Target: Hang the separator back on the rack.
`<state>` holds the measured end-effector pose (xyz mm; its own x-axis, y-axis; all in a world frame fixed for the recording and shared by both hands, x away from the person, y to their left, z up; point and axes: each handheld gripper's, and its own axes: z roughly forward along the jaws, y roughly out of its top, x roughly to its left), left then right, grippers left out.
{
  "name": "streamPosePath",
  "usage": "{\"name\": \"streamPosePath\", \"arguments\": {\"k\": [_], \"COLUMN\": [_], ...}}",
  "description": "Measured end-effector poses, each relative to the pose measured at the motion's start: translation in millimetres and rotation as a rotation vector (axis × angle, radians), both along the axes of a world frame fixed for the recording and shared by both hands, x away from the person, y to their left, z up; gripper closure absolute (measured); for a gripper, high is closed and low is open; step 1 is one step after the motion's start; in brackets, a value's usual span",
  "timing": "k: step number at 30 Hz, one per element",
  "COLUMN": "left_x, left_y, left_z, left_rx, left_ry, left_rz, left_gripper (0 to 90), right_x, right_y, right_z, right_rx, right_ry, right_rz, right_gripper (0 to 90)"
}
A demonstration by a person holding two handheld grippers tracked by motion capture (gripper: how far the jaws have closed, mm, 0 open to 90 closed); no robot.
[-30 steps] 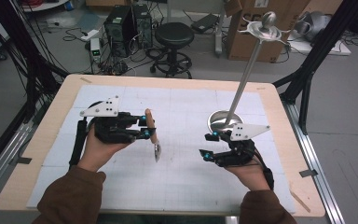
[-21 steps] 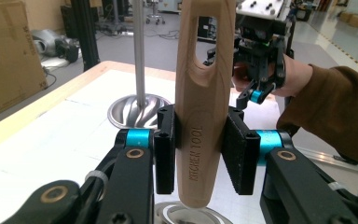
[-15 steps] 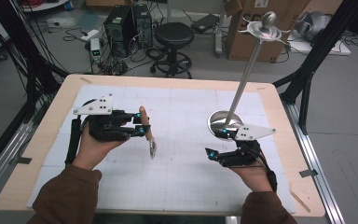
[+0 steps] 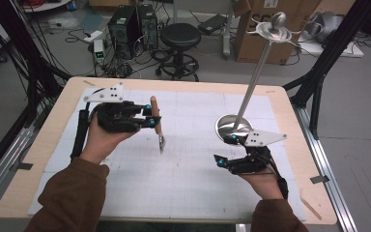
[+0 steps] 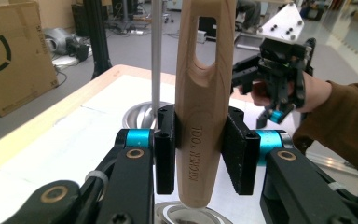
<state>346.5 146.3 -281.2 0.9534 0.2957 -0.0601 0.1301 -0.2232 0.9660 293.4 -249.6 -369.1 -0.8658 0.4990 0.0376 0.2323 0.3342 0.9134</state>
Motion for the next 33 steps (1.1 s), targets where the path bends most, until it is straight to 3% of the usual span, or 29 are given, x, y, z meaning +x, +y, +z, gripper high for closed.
{"name": "streamPosePath", "arguments": {"k": [15, 22, 33], "left_x": [35.7, 41.8, 52.2], "left_y": [-47.9, -63.6, -70.8], "left_z": [46.0, 53.5, 56.0], "left_rx": [0.042, 0.051, 0.042], "left_ry": [-0.024, -0.036, -0.025], "left_rz": [-0.037, -0.047, -0.052], "left_gripper": [68.0, 67.9, 67.9], "right_x": [0.2, 0.1, -0.1], "right_y": [-2.3, -2.7, -6.7], "right_z": [-2.3, -2.5, -2.8], "right_rx": [0.012, 0.015, 0.019], "right_ry": [0.002, 0.007, 0.009], "right_rz": [-0.003, -0.003, -0.019], "right_gripper": [24.4, 24.4, 23.6]}}
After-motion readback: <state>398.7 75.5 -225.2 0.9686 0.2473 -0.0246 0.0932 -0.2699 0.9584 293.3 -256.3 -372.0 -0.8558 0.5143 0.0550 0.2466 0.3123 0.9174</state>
